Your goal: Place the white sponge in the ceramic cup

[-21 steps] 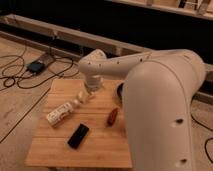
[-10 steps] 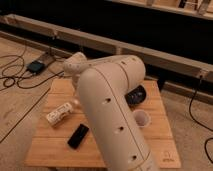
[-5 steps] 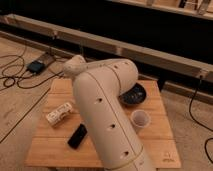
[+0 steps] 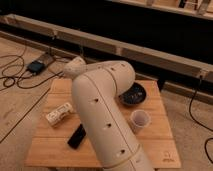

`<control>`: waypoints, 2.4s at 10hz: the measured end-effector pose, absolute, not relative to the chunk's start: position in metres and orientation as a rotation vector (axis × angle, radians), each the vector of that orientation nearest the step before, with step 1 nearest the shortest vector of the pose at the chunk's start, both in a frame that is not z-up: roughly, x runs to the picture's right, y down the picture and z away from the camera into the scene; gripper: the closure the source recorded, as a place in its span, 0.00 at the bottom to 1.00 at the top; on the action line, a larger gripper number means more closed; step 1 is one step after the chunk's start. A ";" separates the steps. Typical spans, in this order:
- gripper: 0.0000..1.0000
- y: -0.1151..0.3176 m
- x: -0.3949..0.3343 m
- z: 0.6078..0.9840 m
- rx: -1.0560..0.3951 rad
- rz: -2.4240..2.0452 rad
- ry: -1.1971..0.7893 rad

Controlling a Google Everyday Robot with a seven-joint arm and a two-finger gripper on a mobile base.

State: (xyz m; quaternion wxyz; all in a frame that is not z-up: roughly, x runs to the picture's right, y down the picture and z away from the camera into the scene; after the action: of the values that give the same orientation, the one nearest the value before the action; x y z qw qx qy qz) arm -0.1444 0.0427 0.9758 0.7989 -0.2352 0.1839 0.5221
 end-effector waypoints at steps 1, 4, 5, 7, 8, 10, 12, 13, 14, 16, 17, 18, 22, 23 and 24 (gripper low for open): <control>0.39 0.043 -0.143 0.978 -0.498 1.117 0.397; 0.72 0.044 -0.139 0.981 -0.495 1.115 0.403; 0.80 0.044 -0.137 0.981 -0.496 1.115 0.403; 0.98 0.040 -0.127 0.978 -0.501 1.116 0.408; 1.00 0.039 -0.124 0.976 -0.505 1.117 0.407; 1.00 0.031 -0.110 0.967 -0.529 1.133 0.396; 1.00 0.024 -0.098 0.958 -0.552 1.141 0.382; 1.00 0.022 -0.093 0.954 -0.562 1.144 0.377; 1.00 0.018 -0.086 0.950 -0.567 1.149 0.374; 1.00 0.009 -0.070 0.942 -0.566 1.162 0.369; 1.00 0.003 -0.060 0.935 -0.565 1.173 0.366; 1.00 -0.002 -0.053 0.929 -0.564 1.181 0.361; 1.00 -0.019 -0.025 0.878 -0.596 1.164 0.307; 1.00 -0.018 -0.022 0.862 -0.619 1.152 0.283; 1.00 -0.018 -0.018 0.847 -0.639 1.144 0.263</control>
State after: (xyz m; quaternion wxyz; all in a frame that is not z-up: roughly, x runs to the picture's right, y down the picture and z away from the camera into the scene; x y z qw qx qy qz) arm -0.0178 -0.0179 0.8474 0.7850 -0.2964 0.1218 0.5302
